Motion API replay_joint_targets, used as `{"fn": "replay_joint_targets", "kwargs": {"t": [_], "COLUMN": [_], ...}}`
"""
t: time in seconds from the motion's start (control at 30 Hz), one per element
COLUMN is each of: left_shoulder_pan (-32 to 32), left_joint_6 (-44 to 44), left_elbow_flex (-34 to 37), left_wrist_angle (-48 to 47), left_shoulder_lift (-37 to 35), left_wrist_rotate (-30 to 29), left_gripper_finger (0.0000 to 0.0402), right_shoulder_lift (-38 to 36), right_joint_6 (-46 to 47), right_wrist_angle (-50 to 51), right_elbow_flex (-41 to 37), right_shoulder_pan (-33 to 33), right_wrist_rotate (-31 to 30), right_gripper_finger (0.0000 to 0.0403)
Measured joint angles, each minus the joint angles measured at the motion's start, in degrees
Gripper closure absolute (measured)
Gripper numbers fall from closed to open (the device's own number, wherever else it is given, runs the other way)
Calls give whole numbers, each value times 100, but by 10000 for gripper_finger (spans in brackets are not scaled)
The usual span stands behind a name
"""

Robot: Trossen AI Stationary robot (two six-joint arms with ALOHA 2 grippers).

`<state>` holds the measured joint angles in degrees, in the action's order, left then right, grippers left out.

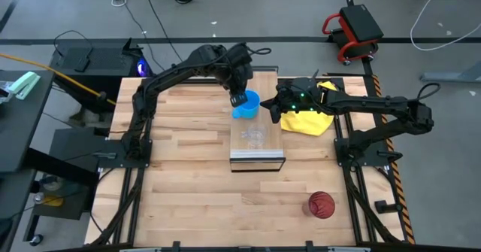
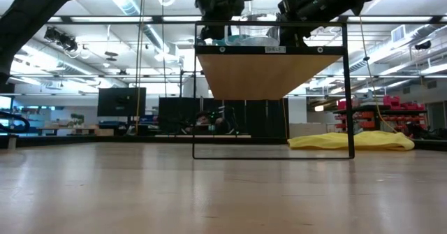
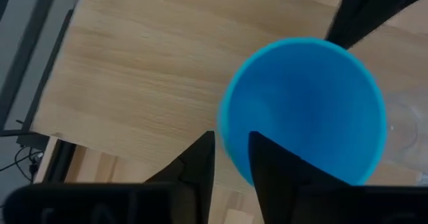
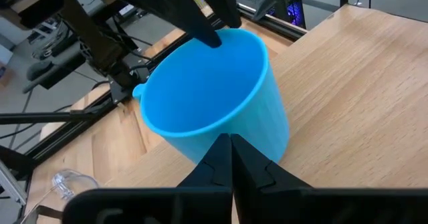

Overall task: Stack small to large cups/mugs on shelf
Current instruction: Put the blue mug on the shelf

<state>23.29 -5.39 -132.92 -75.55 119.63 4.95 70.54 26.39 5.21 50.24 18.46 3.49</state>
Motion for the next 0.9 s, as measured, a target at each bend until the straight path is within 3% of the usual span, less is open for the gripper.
{"fn": "replay_joint_targets", "kwargs": {"t": [0.3,0.5,0.73,0.9], "left_shoulder_pan": [401,593,-41,-451], "left_joint_6": [405,1086,1412,1879], "left_elbow_flex": [-120,-132,233,1013], "left_wrist_angle": [-353,-1208,-1417,-1455], "left_shoulder_lift": [-365,-880,-1062,-1062], "left_wrist_rotate": [-86,-227,-315,-733], "left_gripper_finger": [294,294,295,301], "right_shoulder_lift": [-325,-549,-498,-460], "right_joint_6": [-9,-78,-474,-668], "right_wrist_angle": [30,230,594,952], "right_elbow_flex": [0,1,338,659], "right_shoulder_pan": [90,265,579,843], "right_wrist_rotate": [-2,-90,-27,207], "right_gripper_finger": [402,402,402,402]}}
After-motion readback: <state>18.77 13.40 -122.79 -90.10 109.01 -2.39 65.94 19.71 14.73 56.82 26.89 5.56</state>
